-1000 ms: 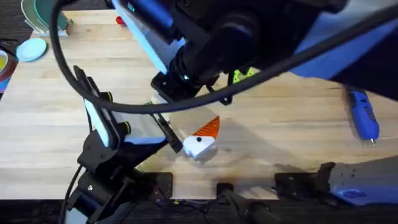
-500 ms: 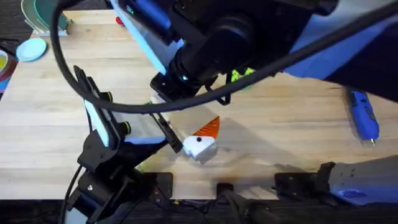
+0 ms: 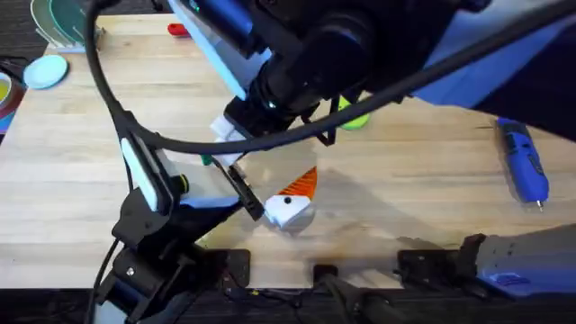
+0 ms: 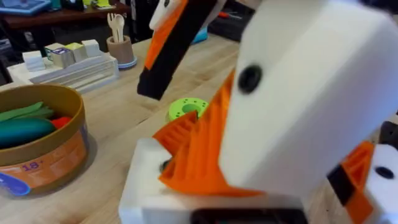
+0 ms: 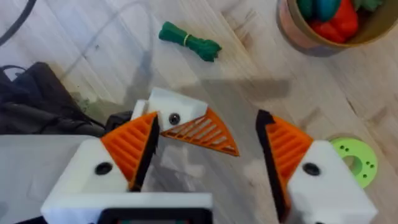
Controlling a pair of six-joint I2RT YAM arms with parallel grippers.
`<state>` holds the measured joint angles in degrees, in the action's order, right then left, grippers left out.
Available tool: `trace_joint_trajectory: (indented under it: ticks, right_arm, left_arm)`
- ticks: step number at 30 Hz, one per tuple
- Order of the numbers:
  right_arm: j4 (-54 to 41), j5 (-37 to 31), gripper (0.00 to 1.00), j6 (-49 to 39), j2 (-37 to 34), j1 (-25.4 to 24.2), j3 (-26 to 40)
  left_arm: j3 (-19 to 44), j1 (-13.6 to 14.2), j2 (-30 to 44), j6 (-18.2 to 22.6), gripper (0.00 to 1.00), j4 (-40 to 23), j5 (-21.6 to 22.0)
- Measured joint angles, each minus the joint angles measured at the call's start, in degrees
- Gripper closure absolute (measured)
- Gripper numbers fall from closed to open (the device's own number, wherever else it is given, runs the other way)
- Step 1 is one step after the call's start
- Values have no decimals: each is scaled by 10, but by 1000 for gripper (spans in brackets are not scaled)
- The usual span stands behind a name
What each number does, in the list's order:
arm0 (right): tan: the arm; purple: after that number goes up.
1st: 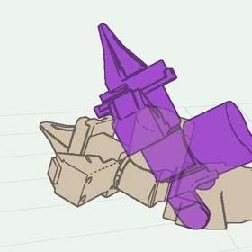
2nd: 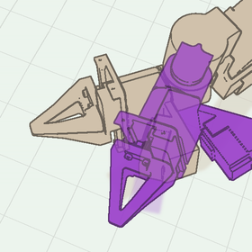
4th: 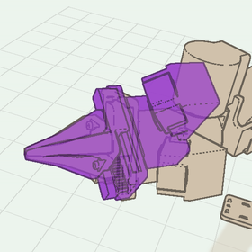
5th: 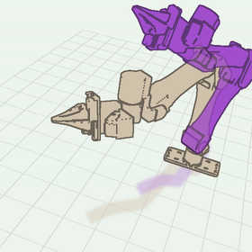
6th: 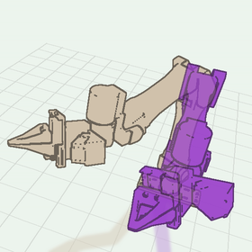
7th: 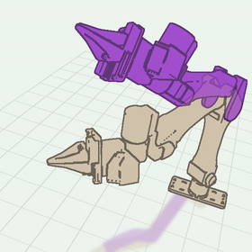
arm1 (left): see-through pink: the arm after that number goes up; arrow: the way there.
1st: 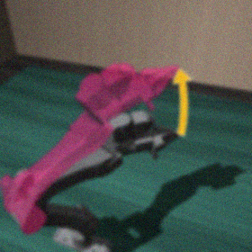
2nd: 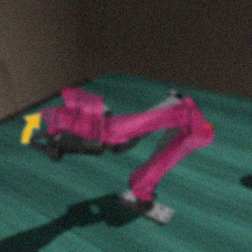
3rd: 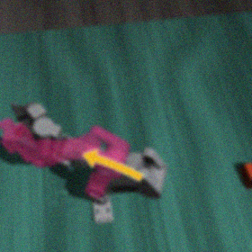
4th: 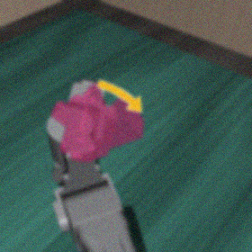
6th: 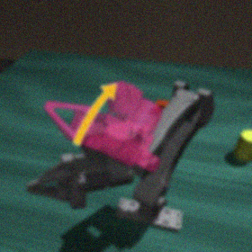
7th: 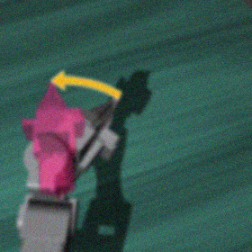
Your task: Pick up the gripper from the table and insert it into the empty holder that is missing its gripper. Then pick up a screw, insert it into the mounting hole, and use the screwdriver to tighten it. Finally, clean up the table by picking up the vegetable and placing it into the bucket.
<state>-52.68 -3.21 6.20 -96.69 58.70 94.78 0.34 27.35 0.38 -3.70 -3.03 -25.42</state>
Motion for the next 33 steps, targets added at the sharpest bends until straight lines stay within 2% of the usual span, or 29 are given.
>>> trace_joint_trajectory:
  ticks: [7, 10, 20, 24, 26, 33]
  right_arm:
    - [0, -10, 46, 3, 16, -3, 0]
    - [-3, -4, 42, 12, 39, -20, 0]
    - [-64, 89, 36, 8, 166, -166, 0]
    - [-105, 105, 35, -17, 222, -229, 0]
    - [-129, 108, 35, -30, 251, -255, 0]
    - [-236, 126, 35, -64, 322, -308, 0]
  left_arm:
    - [0, 0, 0, 2, 8, 0, -4]
    - [0, 0, 0, 2, 8, 0, -5]
    - [0, 0, 0, 2, 7, 1, -5]
    - [0, 0, 0, 2, 8, 1, -5]
    - [0, 0, 0, 2, 72, 1, -4]
    - [0, 0, 0, 2, 468, 1, -2]
